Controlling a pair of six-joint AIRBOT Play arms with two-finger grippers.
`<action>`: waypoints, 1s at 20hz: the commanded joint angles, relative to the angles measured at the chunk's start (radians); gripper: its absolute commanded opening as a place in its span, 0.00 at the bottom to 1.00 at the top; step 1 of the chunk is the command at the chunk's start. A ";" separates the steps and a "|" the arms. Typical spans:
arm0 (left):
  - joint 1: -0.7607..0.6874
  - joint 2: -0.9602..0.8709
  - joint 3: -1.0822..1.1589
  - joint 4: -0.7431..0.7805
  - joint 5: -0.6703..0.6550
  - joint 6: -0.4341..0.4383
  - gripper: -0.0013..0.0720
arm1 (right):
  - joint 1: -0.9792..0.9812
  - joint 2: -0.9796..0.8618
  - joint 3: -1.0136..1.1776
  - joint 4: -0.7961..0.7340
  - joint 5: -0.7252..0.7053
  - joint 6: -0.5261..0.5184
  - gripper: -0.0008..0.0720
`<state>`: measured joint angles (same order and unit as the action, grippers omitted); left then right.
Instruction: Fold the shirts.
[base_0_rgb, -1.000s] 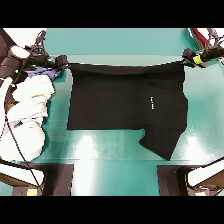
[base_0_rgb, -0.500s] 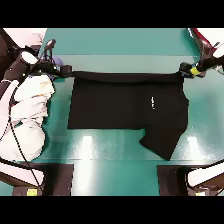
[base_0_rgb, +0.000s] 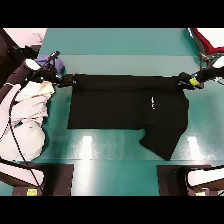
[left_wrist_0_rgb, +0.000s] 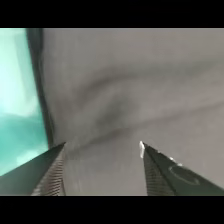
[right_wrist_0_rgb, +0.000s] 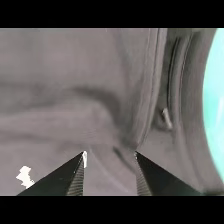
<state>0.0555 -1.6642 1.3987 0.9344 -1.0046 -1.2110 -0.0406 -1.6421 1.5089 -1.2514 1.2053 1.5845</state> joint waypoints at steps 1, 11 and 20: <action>0.057 0.022 0.027 0.008 -0.227 -0.047 0.75 | -0.052 0.052 0.023 0.055 0.142 -0.030 0.51; 0.150 0.504 -0.647 0.071 -0.182 -0.049 0.75 | -0.103 0.319 0.022 0.129 0.380 -0.129 0.44; 0.150 0.558 -0.868 -0.046 -0.084 0.000 0.75 | -0.107 0.328 0.022 0.159 0.399 -0.137 0.44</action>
<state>0.2058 -1.1164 0.5709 0.9047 -1.1278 -1.2221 -0.1463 -1.3174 1.5303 -1.0988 1.5959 1.4494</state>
